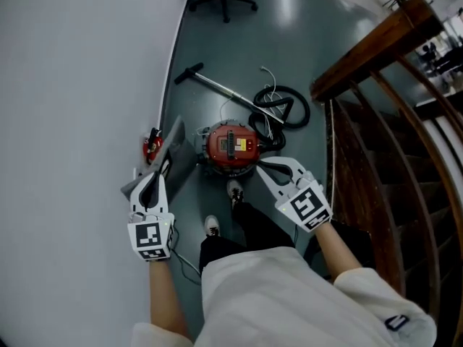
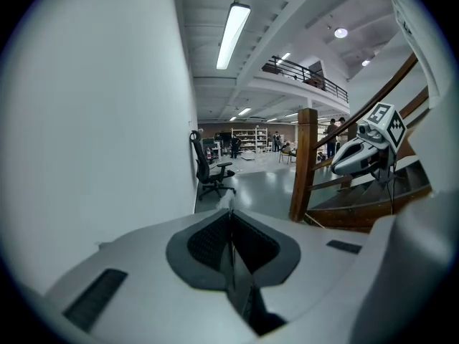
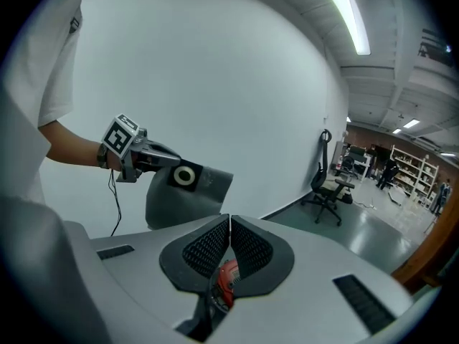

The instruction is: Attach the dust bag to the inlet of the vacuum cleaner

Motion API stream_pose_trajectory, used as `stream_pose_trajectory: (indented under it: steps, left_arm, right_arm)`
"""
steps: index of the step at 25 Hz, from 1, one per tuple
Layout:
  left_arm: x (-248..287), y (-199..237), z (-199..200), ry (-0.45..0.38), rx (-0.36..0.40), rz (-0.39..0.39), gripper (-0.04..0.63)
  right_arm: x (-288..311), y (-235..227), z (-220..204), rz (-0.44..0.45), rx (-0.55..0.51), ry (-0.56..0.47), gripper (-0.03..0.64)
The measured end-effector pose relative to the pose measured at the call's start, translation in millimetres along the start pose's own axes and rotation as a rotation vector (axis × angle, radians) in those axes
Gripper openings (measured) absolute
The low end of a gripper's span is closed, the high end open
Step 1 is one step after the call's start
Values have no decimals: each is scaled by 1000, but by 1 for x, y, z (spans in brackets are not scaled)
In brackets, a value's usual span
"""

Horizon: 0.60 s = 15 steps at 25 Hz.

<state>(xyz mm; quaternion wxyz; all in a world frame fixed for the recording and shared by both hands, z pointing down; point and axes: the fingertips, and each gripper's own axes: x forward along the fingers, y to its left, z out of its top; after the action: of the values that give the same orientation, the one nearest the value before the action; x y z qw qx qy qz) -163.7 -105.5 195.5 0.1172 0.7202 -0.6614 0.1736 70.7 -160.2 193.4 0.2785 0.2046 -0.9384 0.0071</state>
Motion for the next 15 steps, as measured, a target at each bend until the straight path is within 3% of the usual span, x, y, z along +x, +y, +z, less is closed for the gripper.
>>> stream_pose_trajectory:
  steps: [11, 15]
  left_arm:
    - [65, 19, -45, 67, -107, 115, 15]
    - [87, 27, -60, 81, -127, 125, 15]
  right_arm:
    - [95, -37, -50, 145, 27, 99, 29]
    - [119, -41, -74, 187, 77, 136, 29]
